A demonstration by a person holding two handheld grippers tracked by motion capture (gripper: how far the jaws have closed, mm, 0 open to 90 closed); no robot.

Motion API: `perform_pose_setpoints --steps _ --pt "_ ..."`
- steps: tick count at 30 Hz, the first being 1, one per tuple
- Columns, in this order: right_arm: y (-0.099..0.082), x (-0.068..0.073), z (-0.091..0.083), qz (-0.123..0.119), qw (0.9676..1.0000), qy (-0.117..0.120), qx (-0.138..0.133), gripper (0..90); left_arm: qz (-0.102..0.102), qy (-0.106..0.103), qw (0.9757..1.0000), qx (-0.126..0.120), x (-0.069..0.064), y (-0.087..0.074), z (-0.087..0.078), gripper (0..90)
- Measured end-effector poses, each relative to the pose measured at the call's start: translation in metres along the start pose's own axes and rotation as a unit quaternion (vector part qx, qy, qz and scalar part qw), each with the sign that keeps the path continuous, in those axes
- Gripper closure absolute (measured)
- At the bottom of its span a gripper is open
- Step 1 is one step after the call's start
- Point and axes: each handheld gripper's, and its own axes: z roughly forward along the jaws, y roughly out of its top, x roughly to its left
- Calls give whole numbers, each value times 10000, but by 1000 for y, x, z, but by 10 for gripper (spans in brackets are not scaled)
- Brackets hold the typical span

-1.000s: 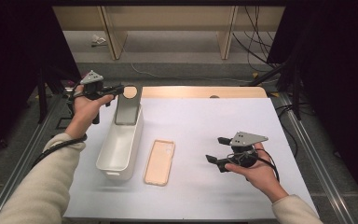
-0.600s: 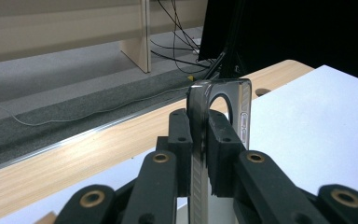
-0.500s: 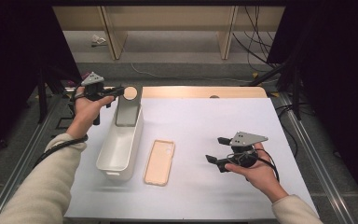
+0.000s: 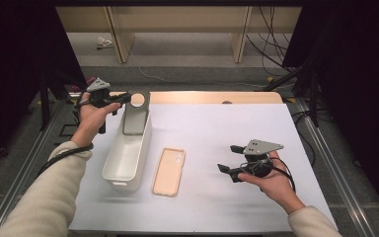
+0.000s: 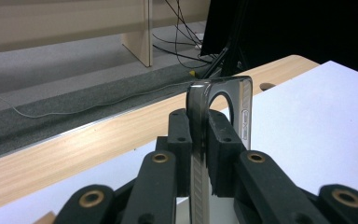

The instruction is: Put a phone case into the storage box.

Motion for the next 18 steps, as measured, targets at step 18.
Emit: perform_pose_setpoints --steps 18 --pt "0 0 1 18 10000 26 14 193 62 133 9996 261 7 -9 6 790"
